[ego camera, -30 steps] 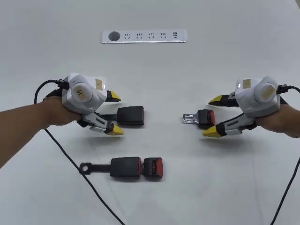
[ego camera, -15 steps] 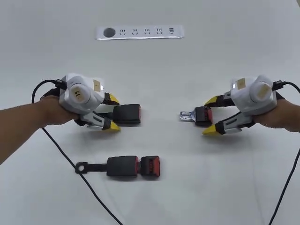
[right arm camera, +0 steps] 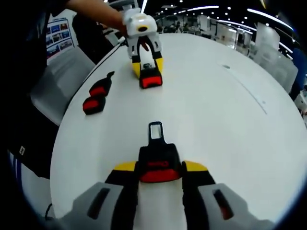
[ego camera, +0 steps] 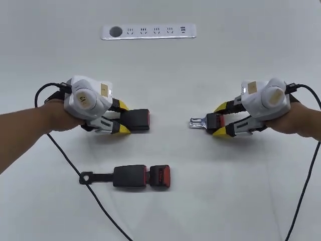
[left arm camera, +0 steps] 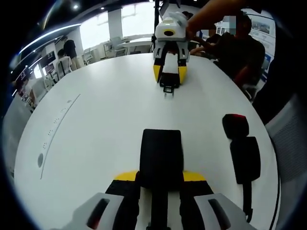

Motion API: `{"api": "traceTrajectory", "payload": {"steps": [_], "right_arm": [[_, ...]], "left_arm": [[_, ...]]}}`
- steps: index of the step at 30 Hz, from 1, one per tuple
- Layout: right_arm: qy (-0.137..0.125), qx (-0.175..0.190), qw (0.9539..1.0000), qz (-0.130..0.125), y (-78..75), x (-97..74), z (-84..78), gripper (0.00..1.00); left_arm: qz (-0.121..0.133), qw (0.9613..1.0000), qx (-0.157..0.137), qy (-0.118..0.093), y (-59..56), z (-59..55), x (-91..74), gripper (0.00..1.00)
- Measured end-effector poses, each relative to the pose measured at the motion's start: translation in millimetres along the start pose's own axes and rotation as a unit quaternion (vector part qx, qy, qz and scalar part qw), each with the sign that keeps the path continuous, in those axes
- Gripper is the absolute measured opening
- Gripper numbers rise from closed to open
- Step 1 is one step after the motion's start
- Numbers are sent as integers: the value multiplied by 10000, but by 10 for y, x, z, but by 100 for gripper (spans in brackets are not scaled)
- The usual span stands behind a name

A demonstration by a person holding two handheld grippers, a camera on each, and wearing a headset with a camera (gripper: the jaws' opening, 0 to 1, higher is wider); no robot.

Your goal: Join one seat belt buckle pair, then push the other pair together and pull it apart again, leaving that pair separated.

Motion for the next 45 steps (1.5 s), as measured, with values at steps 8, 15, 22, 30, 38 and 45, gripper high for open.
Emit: {"api": "traceTrajectory", "payload": {"steps": [8, 15, 22, 30, 38, 45], "right_arm": [[-56, 1, 10000, 44, -8, -10, -3, 34], [-129, -119, 9998, 106, 3, 49, 66, 34], [-220, -158, 9996, 122, -21, 120, 162, 34], [-353, -189, 9991, 127, -39, 219, 301, 34], [-467, -286, 9983, 177, -35, 374, 477, 34], [-635, -262, 9975, 149, -51, 519, 634, 34]], "left_arm": [[-94, 9999, 110, 34, 10, 9, 19, 32], [-112, 9999, 131, 10, 9, 4, 19, 32], [-136, 9997, 173, 48, 10, 6, 22, 32], [-134, 9997, 169, 63, 8, 8, 19, 32], [-132, 9997, 162, 80, 10, 11, 18, 32], [-138, 9998, 157, 69, 13, 11, 14, 32]]}}
Point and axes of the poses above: the centre of the closed fingertips' face, and the gripper's own axes: x roughly forward along the fingers, y roughly to its left, z roughly out of its top, the point moved 7 cm from there along -x, roughly backward along the fingers, and after that the axes turned 12 degrees about z, right-handed, at the moved point
